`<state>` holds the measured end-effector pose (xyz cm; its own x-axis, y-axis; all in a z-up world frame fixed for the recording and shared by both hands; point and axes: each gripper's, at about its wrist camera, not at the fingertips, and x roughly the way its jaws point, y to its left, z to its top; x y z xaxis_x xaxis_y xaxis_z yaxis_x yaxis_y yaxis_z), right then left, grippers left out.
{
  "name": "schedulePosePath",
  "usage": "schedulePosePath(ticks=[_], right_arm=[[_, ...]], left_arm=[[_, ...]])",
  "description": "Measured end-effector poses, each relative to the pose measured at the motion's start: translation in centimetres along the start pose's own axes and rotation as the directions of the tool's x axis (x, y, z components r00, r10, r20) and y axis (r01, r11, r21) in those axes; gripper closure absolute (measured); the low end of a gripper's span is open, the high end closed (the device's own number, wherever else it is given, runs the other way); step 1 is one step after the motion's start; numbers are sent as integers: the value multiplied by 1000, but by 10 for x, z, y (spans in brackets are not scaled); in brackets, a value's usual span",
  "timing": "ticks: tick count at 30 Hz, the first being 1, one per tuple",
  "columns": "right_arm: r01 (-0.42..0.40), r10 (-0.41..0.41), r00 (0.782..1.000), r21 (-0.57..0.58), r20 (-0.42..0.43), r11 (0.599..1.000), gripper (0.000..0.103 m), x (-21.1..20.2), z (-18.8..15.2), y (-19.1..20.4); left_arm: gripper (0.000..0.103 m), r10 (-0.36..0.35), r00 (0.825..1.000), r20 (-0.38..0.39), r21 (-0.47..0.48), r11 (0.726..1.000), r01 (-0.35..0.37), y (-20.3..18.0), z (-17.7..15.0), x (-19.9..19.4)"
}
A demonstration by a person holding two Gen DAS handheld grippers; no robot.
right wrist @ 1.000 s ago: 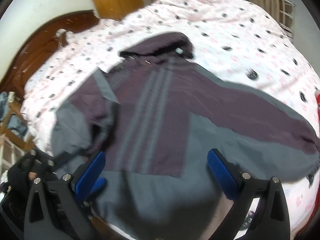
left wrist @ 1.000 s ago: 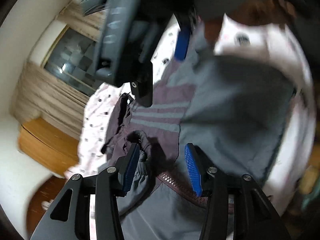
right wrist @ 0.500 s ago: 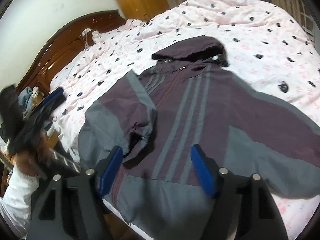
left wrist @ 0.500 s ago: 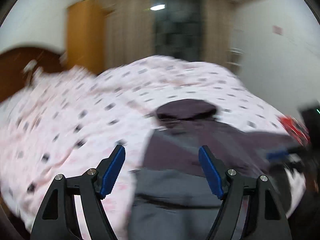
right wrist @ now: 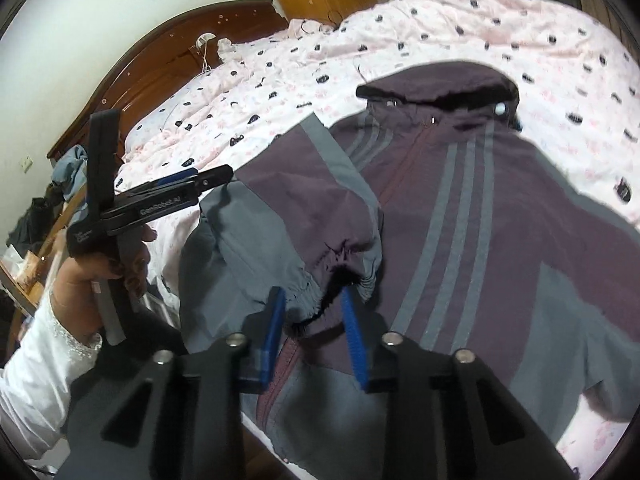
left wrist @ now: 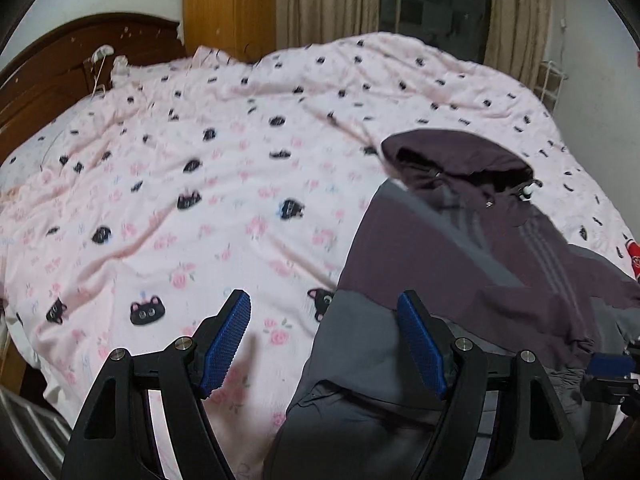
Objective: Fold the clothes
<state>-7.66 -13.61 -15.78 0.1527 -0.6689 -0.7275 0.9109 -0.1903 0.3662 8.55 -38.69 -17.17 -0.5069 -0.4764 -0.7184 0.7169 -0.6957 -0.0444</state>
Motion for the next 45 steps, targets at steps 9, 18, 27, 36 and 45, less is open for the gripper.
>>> schedulePosePath(ticks=[9,18,27,36,45], right_arm=[[-35,35,999,47,-2,998,82,12,6,-5],[-60,61,998,88,-10,994,96,15,5,-11],[-86,90,995,130,-31,988,97,5,-2,-24],[-112,126,991,214,-53,971,97,14,-10,-42],[-96,121,986,201,-116,975,102,3,-18,-46]], left_arm=[[32,-10,997,-70,-65,998,5,5,-4,14],[32,14,998,-57,-23,1000,-15,-2,-5,12],[32,50,994,-101,-16,999,-51,-2,-8,22],[27,59,988,-140,-23,998,-63,-1,-15,32],[26,78,991,-112,-12,997,-79,-4,-14,23]])
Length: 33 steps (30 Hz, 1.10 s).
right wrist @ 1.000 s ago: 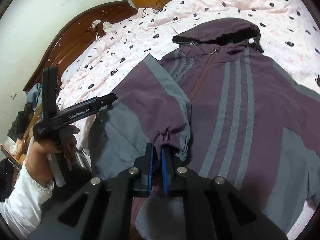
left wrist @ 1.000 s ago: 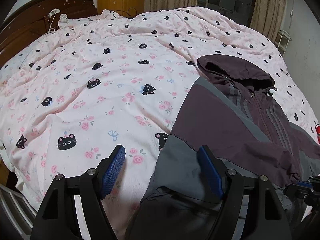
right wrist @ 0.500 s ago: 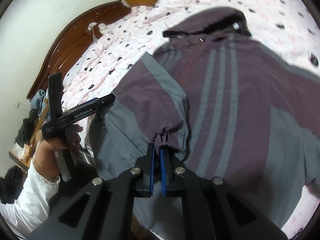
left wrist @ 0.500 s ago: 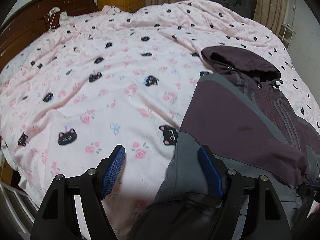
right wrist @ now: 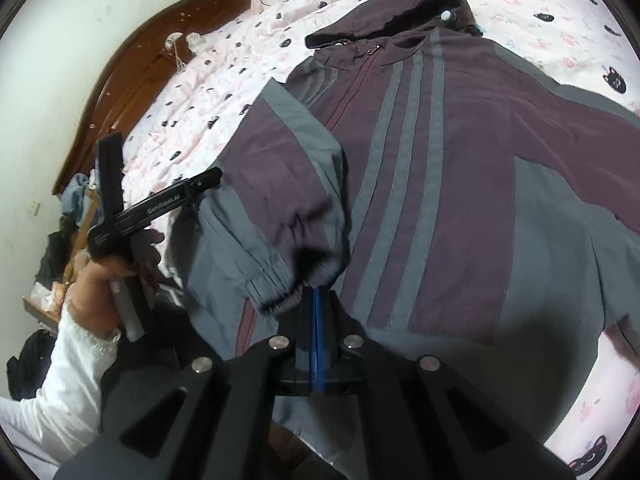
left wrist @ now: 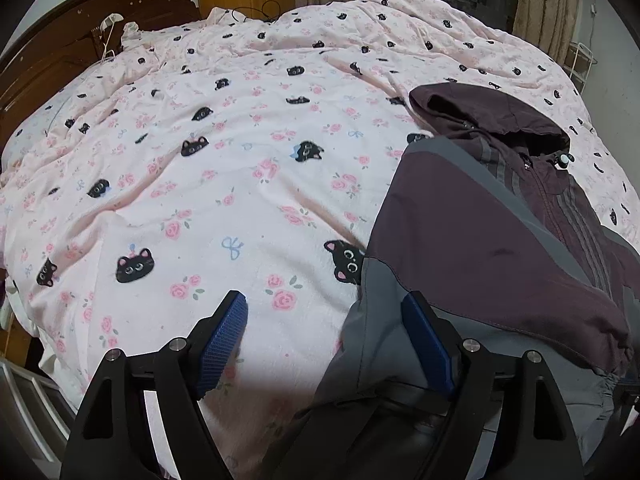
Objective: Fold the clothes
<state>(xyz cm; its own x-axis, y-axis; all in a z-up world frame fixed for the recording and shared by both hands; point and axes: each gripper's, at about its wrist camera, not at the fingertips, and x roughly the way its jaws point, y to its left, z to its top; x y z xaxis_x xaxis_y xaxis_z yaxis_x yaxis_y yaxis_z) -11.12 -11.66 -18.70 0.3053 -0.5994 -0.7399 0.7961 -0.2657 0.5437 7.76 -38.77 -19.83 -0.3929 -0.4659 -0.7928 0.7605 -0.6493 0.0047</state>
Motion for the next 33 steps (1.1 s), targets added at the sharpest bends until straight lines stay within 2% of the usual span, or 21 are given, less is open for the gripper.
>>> schedulePosePath(ticks=[3,5,7,10,13,16,18,24,27,30,33], right_arm=[[-31,31,999,-6,23,1000,98,-9,-2,0],[-61,62,997,-15,47,998,98,-16,1,2],[-77,79,994,-27,78,997,97,-22,8,8],[-73,78,991,-51,106,996,95,-25,21,17],[-61,66,992,-54,107,997,95,-18,30,21],[-51,56,993,-47,100,998,95,-9,37,23],[-45,49,994,-43,96,998,95,-3,42,25],[-21,23,997,-25,75,999,95,18,57,27],[63,-64,998,19,24,998,95,39,64,16],[45,-47,999,95,24,994,97,41,62,1],[69,-74,996,92,44,993,96,33,59,-2]], left_arm=[[26,-38,995,93,21,999,36,-5,3,-21],[26,-96,982,160,53,995,88,-13,3,-35],[26,-161,967,196,107,984,143,-24,1,-46],[26,-211,966,152,214,961,176,-46,-6,-45],[26,-265,961,81,299,926,230,-64,-17,-44],[26,-291,957,-6,367,889,273,-82,-30,-40],[26,-282,957,-67,393,874,285,-91,-38,-33],[26,-282,955,-95,385,874,296,-92,-40,-29],[26,-280,955,-97,388,873,295,-94,-42,-28],[26,-288,952,-100,390,869,304,-93,-44,-29],[26,-295,950,-102,389,867,311,-91,-44,-29]])
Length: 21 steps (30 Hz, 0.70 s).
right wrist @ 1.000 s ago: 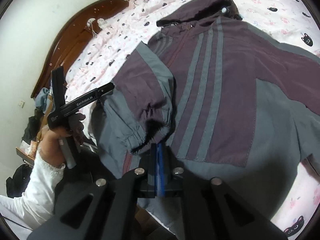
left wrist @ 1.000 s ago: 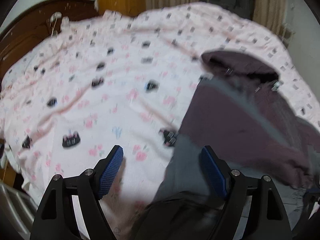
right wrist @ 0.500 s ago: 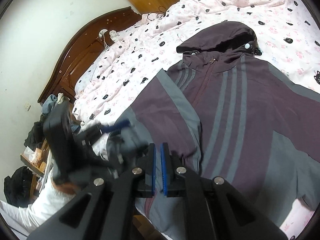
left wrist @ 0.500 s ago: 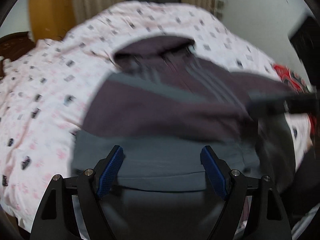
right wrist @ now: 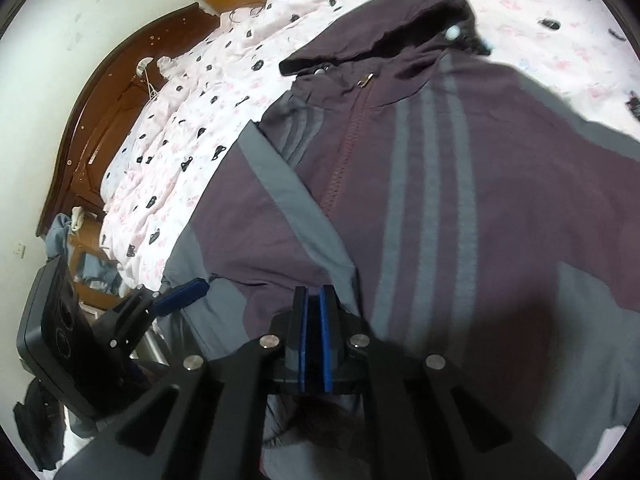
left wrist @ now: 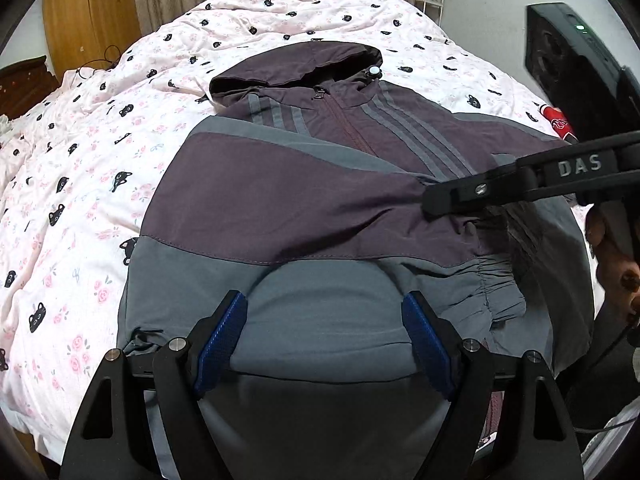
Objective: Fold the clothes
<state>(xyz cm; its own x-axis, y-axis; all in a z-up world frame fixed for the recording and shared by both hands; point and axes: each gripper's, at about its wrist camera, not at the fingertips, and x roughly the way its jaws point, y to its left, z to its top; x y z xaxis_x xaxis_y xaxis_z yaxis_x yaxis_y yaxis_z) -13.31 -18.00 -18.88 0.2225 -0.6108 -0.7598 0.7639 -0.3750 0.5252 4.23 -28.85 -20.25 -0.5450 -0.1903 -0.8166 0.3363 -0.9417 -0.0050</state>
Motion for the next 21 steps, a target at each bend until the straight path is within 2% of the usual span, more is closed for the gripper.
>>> schedulePosePath(ticks=[4,5,7,8,9,11,17,21], right_arm=[[6,-5,999,-20,53,1000,95,-29,-4,0],[8,-7,997,-17,82,1000,91,-41,-5,-4],[13,-12,990,-9,139,1000,69,-66,-8,-12],[18,-21,984,18,178,1000,50,-80,-11,-22],[23,-32,976,44,217,999,39,-94,-15,-31],[29,-56,955,98,292,995,37,-123,-21,-50],[51,-141,923,251,359,967,37,-175,-45,-113],[68,-207,899,344,385,936,37,-206,-64,-150]], left_arm=[[26,-6,1000,29,-12,1000,7,2,2,-6],[26,-11,999,49,-15,1000,12,3,3,-10],[26,-21,996,88,-21,1000,23,3,5,-17],[26,-26,994,108,-23,999,29,4,6,-20],[26,-31,991,127,-26,999,34,4,7,-24],[26,-35,986,164,-25,999,39,4,10,-30],[26,-41,972,233,-43,998,52,3,18,-36],[26,-41,971,234,-66,996,58,3,24,-31]])
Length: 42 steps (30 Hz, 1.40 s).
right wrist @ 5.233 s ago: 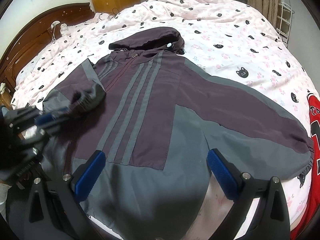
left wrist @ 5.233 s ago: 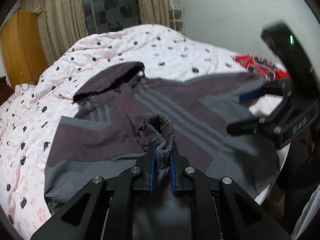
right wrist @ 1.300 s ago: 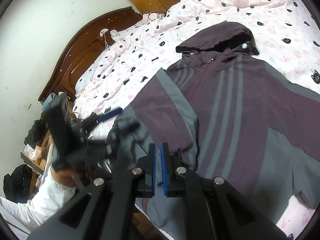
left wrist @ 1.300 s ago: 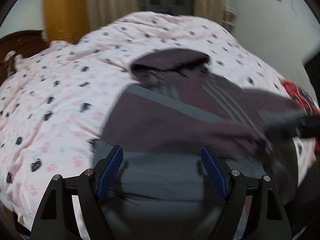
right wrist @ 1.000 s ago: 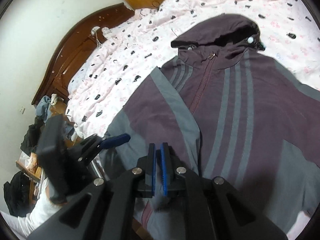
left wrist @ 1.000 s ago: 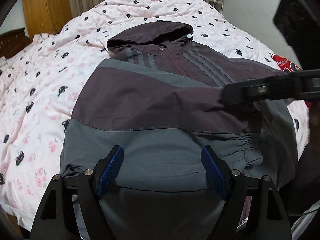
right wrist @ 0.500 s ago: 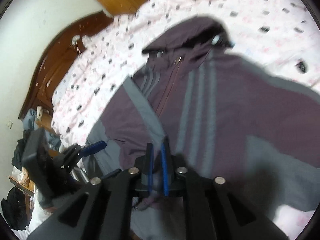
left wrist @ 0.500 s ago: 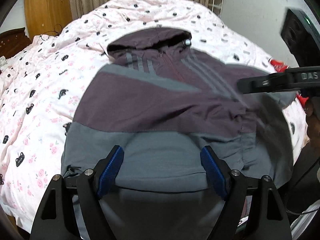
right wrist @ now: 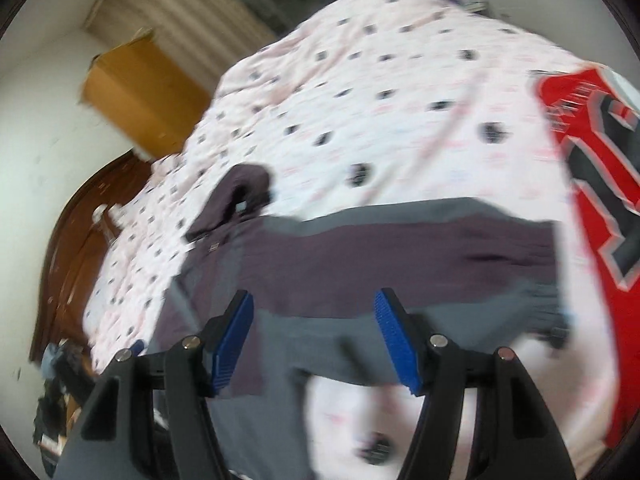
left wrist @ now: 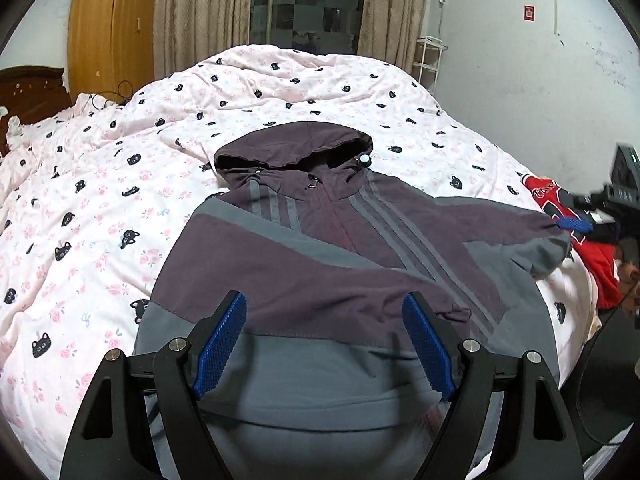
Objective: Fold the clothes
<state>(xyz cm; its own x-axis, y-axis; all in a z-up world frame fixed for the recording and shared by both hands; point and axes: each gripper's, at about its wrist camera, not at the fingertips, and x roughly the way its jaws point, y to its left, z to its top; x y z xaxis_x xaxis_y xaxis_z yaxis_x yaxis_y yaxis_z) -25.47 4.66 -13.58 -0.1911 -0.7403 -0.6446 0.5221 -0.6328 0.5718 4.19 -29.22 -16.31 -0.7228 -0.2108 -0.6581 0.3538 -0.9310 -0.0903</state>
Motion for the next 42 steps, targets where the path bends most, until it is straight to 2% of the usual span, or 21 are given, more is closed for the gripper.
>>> schedulePosePath(ticks=[8,16,23,33,35,37,39,42], right_arm=[[27,-30,999,161,17,987,37,-22,-8,-62],[33,-43,999,324,26,945,37,-41,-15,-122],[-96,88,995,451,38,888,37,-23,-24,-141],[-170,137,985,532,101,829,37,-5,-19,-153],[-174,137,985,533,109,828,38,-4,-18,-153],[-166,126,986,522,112,837,44,-5,-16,-150],[-159,117,987,510,114,845,58,-6,-14,-149],[-150,107,988,490,114,859,66,-8,-12,-147]], left_arm=[[26,-35,999,1,-57,998,35,1,4,7],[26,-60,998,-17,-163,985,56,10,8,19],[26,-57,998,-42,-211,976,47,16,6,28],[26,-45,997,-65,-203,979,31,13,4,34],[26,-44,997,-70,-201,979,30,12,4,35],[26,-43,996,-74,-199,980,28,12,4,36],[26,-42,996,-77,-197,980,26,12,4,37],[26,-41,996,-81,-195,981,24,11,3,38]])
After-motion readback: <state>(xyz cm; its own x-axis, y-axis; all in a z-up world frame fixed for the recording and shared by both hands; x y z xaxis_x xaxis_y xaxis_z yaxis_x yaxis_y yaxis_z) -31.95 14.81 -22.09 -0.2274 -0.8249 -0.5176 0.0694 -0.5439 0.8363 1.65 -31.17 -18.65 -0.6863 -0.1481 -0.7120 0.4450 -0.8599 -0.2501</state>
